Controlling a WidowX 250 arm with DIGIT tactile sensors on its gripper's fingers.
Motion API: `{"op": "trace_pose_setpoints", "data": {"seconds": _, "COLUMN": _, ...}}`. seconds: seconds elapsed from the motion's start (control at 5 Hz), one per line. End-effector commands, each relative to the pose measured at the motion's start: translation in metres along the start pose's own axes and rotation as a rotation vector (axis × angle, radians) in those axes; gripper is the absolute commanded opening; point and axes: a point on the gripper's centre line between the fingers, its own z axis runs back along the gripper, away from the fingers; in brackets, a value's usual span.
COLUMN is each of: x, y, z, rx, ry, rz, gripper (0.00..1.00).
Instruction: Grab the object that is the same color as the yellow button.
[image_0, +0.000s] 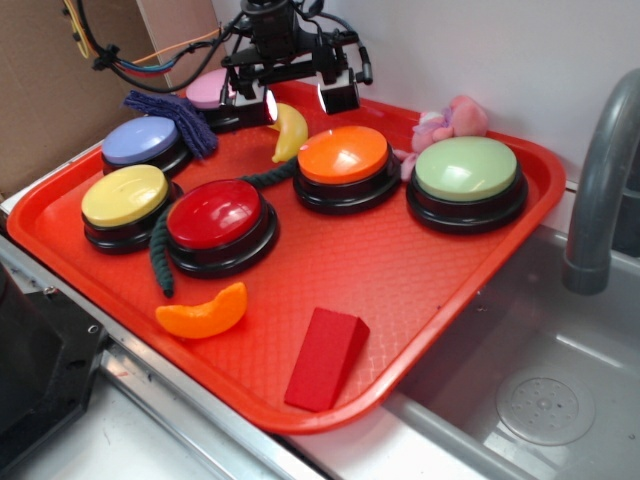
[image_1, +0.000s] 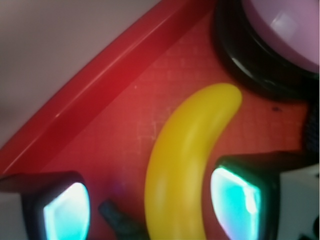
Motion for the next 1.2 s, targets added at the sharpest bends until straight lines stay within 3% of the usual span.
{"op": "trace_pose_setpoints", "data": {"seconds": 0.0, "x": 0.015, "y": 0.010, "z": -0.006, "rx": 0.003, "ry": 0.000, "rz": 0.036, "gripper": 0.46}}
{"op": "trace_pose_setpoints", "data": {"seconds": 0.2, "x": 0.014, "y": 0.013, "z": -0.010, "rx": -0.002, "ry": 0.006, "rz": 0.062, "gripper": 0.12}}
{"op": "trace_pose_setpoints", "data": {"seconds": 0.4, "x": 0.013, "y": 0.011, "z": -0.003, "rx": 0.018, "ry": -0.025, "rz": 0.066, "gripper": 0.00}}
{"op": "trace_pose_setpoints", "data": {"seconds": 0.6, "x": 0.015, "y": 0.007, "z": 0.019, "rx": 0.015, "ry": -0.047, "rz": 0.018, "gripper": 0.00}}
{"op": "trace_pose_setpoints", "data": {"seconds": 0.8, "x": 0.022, "y": -0.002, "z": 0.056, "rx": 0.015, "ry": 0.011, "rz": -0.135, "gripper": 0.00}}
{"op": "trace_pose_setpoints", "data": {"seconds": 1.0, "x": 0.014, "y": -0.004, "z": 0.081, "rx": -0.039, "ry": 0.058, "rz": -0.279, "gripper": 0.00}}
